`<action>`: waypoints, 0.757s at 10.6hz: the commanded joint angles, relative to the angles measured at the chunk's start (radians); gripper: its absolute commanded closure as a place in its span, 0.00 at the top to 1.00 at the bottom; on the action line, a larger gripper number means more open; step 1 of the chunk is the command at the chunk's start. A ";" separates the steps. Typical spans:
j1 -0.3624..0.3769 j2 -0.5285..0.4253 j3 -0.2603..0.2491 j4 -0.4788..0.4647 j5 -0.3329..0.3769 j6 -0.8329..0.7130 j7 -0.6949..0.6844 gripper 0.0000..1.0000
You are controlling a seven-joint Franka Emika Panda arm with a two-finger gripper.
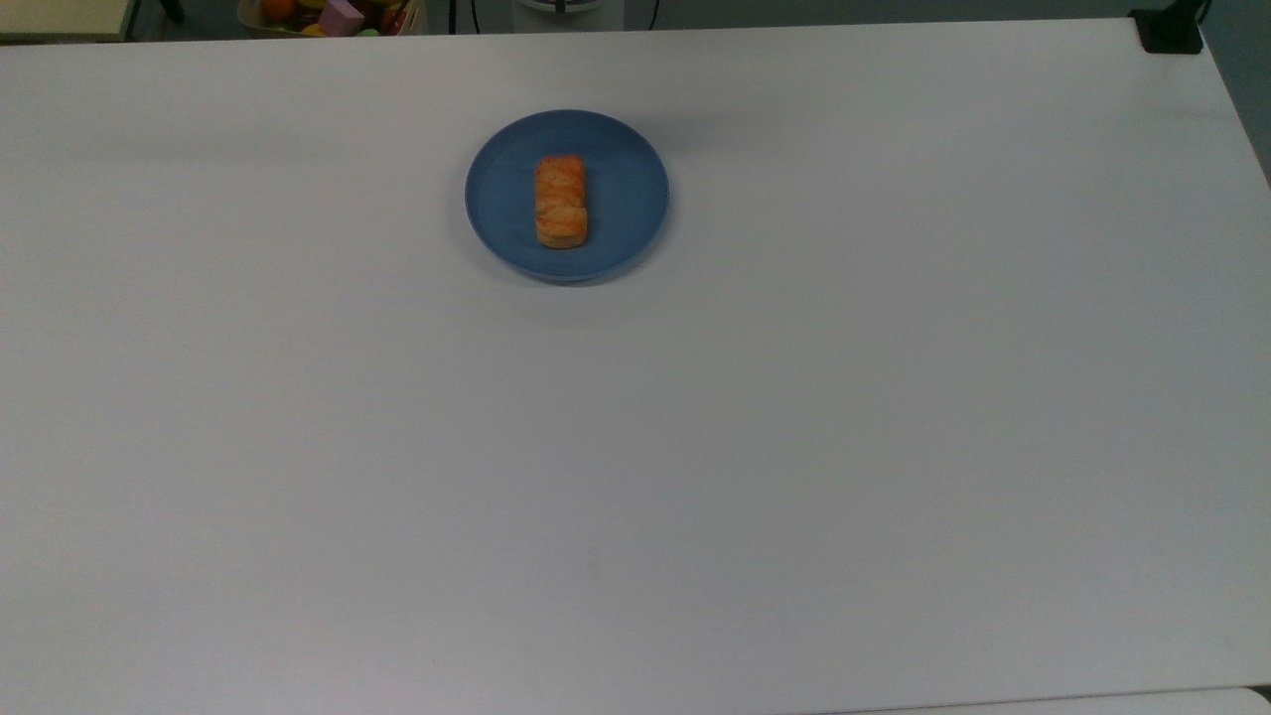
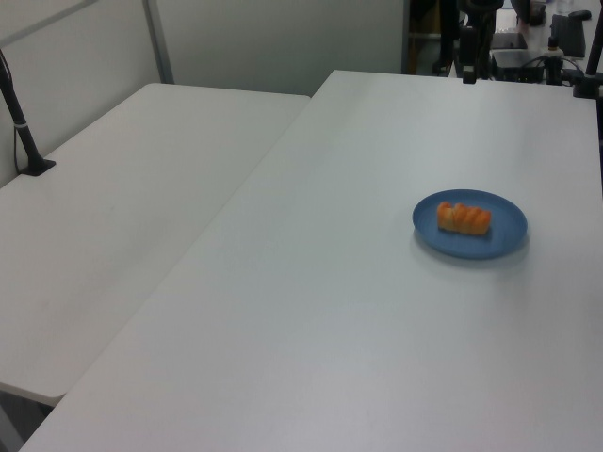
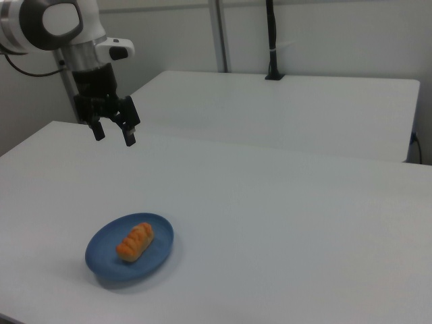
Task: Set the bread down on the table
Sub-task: 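Move the open gripper toward the orange bread roll on the blue plate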
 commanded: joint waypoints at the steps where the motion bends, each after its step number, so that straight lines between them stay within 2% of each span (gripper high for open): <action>1: 0.003 -0.005 -0.003 -0.011 -0.018 -0.002 -0.019 1.00; 6: 0.001 -0.008 -0.001 -0.011 -0.012 0.000 -0.019 1.00; 8: 0.006 -0.033 0.000 -0.063 -0.007 0.003 -0.019 1.00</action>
